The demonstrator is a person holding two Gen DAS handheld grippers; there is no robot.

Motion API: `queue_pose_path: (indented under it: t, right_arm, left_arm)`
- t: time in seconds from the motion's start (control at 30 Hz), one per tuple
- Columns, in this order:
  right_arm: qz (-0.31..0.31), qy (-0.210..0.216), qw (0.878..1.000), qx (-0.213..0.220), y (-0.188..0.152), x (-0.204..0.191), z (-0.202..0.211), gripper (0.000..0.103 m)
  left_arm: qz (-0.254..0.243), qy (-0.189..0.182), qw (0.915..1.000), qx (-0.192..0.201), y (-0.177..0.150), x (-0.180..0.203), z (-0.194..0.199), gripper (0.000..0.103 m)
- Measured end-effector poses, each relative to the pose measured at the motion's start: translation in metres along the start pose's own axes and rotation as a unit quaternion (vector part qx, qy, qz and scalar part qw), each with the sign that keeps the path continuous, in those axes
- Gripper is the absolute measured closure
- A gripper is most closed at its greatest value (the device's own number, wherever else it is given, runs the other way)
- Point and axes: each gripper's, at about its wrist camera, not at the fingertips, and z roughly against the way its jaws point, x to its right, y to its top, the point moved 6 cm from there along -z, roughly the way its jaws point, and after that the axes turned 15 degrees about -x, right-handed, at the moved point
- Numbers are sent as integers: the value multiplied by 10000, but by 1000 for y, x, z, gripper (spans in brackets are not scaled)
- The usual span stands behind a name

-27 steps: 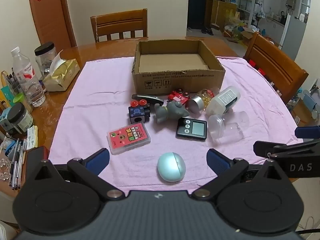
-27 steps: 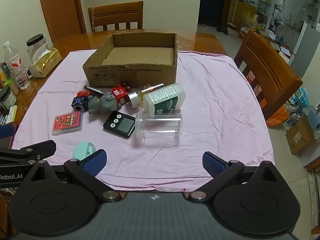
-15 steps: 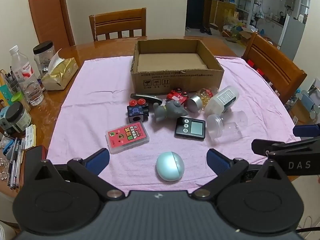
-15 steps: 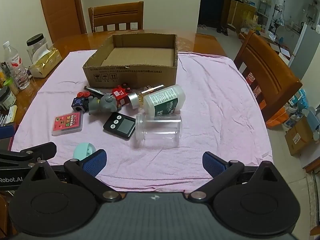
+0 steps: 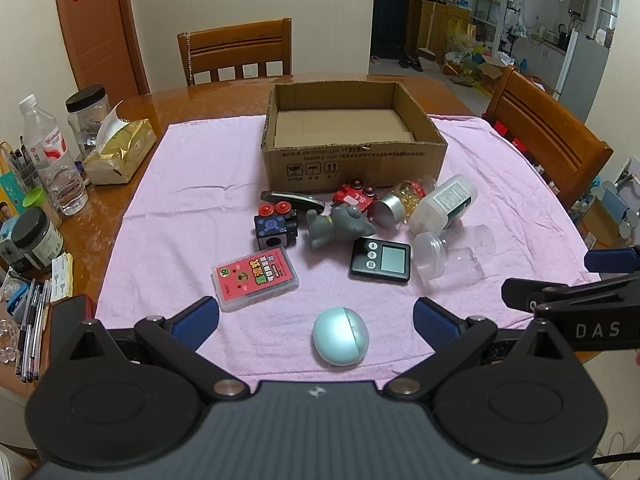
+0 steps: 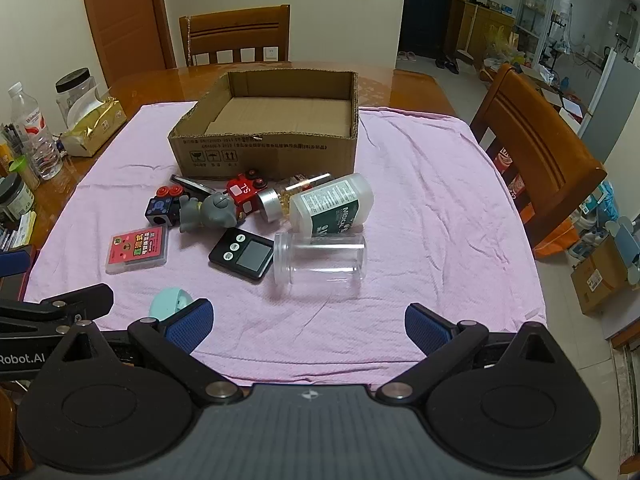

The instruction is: Organize rigid objects

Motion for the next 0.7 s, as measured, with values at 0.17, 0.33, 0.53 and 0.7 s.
queue_pose_path:
  t: [0.17, 0.33, 0.53, 0.7]
  right_arm:
    - [4, -18, 10000, 29, 1, 2, 1, 0]
    - [21, -22, 10000, 43, 1, 2, 2, 0]
    - [42, -23, 10000, 73, 3, 3, 4, 0]
    - [57, -50, 9999, 94, 4, 5, 5, 0]
  left_arm:
    - [-10, -15, 10000, 4, 2, 2, 0, 1]
    - [-2, -65, 10000, -19, 2, 5, 0, 1]
    - [36, -225, 9997, -104, 1, 8, 0, 1]
    - [-18, -108, 9999, 9, 2, 10, 2, 1]
